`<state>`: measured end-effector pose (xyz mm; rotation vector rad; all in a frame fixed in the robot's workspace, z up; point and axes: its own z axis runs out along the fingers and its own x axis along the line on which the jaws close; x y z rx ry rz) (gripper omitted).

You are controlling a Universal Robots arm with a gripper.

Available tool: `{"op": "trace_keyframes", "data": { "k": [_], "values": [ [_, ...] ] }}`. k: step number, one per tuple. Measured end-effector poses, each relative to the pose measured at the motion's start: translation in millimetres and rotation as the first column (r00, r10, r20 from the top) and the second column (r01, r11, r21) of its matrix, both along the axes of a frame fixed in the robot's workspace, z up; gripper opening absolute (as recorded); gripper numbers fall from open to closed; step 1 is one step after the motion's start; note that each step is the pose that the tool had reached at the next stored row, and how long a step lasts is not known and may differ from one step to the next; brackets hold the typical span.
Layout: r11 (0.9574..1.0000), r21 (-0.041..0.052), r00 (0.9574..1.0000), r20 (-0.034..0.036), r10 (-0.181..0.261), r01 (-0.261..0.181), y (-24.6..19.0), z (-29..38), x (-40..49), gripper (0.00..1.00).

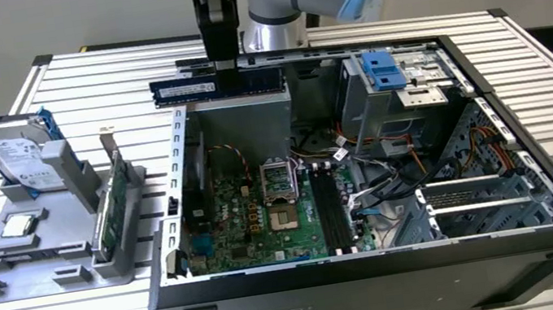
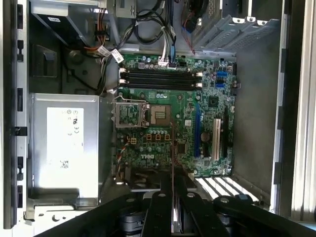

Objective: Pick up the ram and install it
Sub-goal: 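Pick up the ram and move it above insertion slot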

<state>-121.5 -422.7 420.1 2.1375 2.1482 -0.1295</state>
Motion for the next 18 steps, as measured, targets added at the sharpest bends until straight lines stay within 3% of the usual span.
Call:
{"op": "trace_keyframes", "data": {
  "k": [6, 10, 15, 18],
  "values": [
    [1.0000, 0.0084, 1.0000, 0.0000, 0.001, -0.001, 5.5, -4.2, 11.2, 0.00],
    [0.9996, 0.0295, 1.0000, -0.0001, 0.003, -0.003, 6.1, -5.2, 22.0, 0.00],
    [0.9952, 0.0972, 1.0000, 0.0004, 0.010, -0.010, 6.1, -5.5, 29.9, 0.00],
    [0.9912, 0.1320, 0.9999, 0.0006, 0.010, -0.010, 6.1, -5.6, 36.7, 0.00]
  ]
}}
